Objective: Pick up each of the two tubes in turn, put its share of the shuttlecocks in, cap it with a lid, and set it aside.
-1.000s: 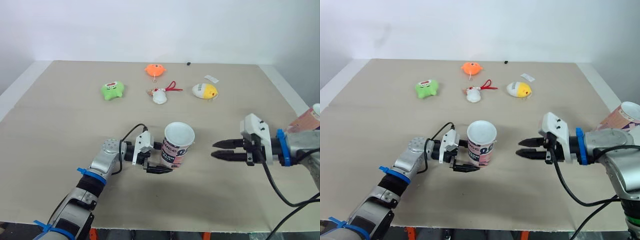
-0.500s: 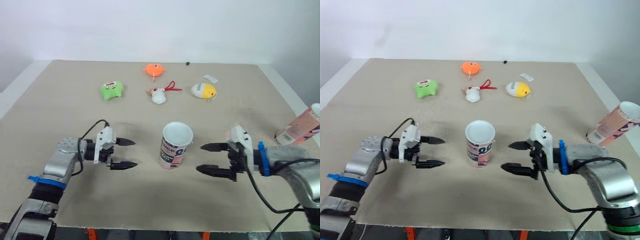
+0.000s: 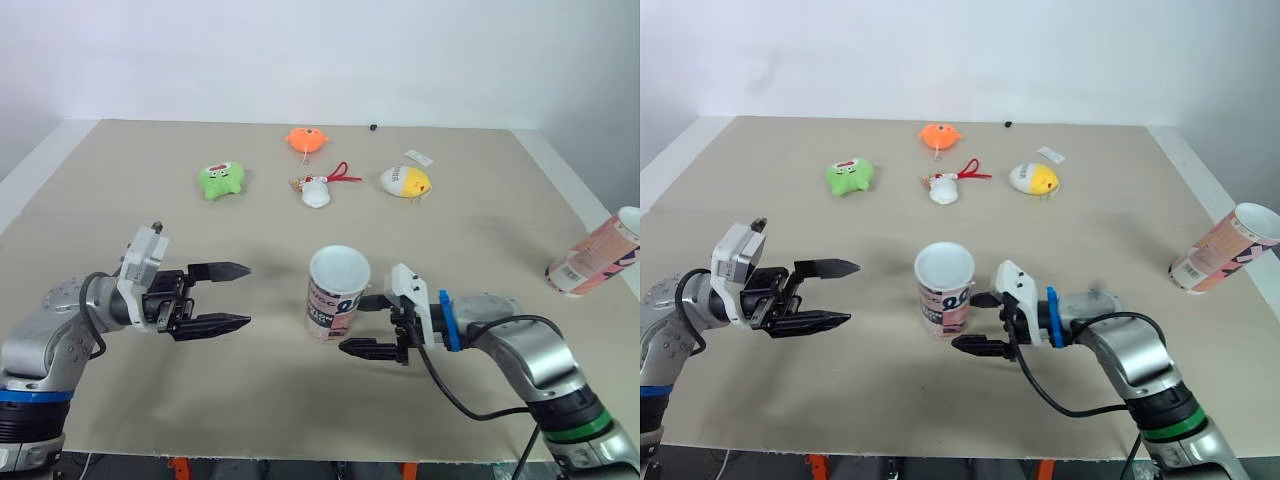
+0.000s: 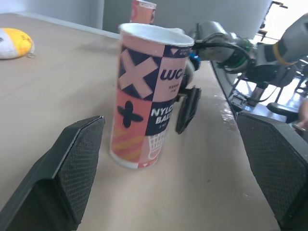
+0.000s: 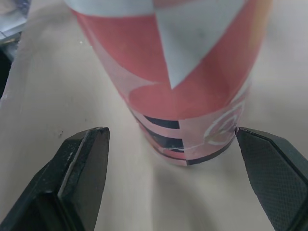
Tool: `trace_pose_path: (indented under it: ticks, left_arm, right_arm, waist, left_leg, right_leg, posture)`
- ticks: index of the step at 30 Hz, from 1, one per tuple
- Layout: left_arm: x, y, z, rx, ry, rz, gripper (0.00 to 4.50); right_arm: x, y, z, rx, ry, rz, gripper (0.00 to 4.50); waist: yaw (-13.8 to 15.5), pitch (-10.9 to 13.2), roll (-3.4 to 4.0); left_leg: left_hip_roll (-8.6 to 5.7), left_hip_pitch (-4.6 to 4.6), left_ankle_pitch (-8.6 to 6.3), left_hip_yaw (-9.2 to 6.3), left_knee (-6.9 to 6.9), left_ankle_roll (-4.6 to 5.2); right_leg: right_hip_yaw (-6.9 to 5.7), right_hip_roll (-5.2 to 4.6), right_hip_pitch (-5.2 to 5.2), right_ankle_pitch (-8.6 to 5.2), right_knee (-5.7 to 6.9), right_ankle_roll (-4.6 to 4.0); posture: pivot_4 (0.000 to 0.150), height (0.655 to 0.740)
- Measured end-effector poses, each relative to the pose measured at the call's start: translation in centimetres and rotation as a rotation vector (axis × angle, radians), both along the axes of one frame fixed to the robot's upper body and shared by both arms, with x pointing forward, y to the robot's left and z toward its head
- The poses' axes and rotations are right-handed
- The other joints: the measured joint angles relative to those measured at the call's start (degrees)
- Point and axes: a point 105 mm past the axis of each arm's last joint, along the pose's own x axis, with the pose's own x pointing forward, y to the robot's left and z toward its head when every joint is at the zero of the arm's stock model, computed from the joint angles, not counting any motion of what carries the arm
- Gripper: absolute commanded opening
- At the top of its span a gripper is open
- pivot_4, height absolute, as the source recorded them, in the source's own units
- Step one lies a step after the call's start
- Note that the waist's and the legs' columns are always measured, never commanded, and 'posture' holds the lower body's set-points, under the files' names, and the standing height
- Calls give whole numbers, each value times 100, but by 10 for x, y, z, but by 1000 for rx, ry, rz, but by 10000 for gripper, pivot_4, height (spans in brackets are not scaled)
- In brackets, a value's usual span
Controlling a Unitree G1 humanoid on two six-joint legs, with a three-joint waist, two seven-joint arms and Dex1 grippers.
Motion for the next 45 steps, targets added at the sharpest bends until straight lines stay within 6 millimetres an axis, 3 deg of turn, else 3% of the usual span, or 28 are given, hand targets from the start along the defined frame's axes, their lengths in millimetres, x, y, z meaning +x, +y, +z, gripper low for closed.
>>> trace_pose_path:
  ticks: [14,16,19,21,28,32,38,42,45]
  left_arm:
    - [-3,6,-1,43,-36,2,45000]
    - [-2,6,0,42,-37,6,45000]
    - [1,3,5,43,-58,19,45000]
    - [3,-1,12,36,-80,20,45000]
    - [9,-15,21,18,-99,7,45000]
    - [19,-41,27,1,-144,-33,45000]
    - [52,-91,41,-78,-205,-11,45000]
    - [69,-105,43,-113,-194,43,45000]
    - [78,-111,43,-116,-179,61,45000]
  right_arm:
    - [9,25,-3,41,3,76,44568]
    - [7,27,-4,45,9,91,40809]
    - [9,28,-2,47,-6,95,31072]
    - [10,28,0,50,-10,97,28886]
    - [16,19,6,58,-7,51,28886]
    - [28,-11,22,70,-42,-70,28886]
    - [48,-102,53,135,-177,-518,28886]
    - [43,-146,39,153,-191,-816,28886]
    - [38,-160,21,161,-182,-1008,28886]
  waist:
    - [4,0,0]
    - [5,0,0]
    - [5,0,0]
    - [5,0,0]
    - [8,0,0]
    - [44,0,0]
    - [39,-1,-1]
    - [6,-2,1]
    - [-25,-6,12]
  left_leg:
    - [31,1,-1,-1,0,-1]
    - [32,1,0,-2,0,-1]
    - [33,1,0,-2,0,-1]
    - [33,2,0,-2,0,-1]
    - [33,3,0,-2,0,-1]
    - [23,-7,9,-6,2,-17]
    - [16,-10,10,-8,3,-18]
    - [21,-6,9,-10,-7,-17]
    - [23,0,10,-9,-7,-17]
  right_leg:
    - [4,39,-6,6,3,-16]
    - [4,42,-6,7,4,-17]
    - [4,43,-6,7,4,-18]
    - [5,44,-5,8,4,-17]
    - [8,47,-3,18,6,-3]
    - [12,45,-4,25,2,13]
    - [20,46,0,26,-4,22]
    - [25,59,-5,23,2,14]
    - [33,67,-9,28,9,11]
  posture:
    - [1500,7400]
    - [1500,7400]
    - [1500,7400]
    - [1500,7400]
    - [1500,7400]
    - [1500,7400]
    - [1500,7400]
    - [1500,7400]
    - [1500,7400]
